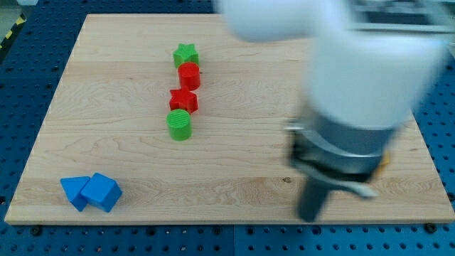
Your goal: Move the yellow heart to the left
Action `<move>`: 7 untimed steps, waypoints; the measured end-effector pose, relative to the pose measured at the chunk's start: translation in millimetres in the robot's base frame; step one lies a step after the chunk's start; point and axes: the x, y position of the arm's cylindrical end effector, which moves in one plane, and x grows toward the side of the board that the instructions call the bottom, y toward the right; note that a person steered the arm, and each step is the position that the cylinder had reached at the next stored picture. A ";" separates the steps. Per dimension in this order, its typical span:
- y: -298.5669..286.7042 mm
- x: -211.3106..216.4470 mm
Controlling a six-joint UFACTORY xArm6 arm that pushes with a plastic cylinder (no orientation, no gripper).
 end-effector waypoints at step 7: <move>68.2 -93.8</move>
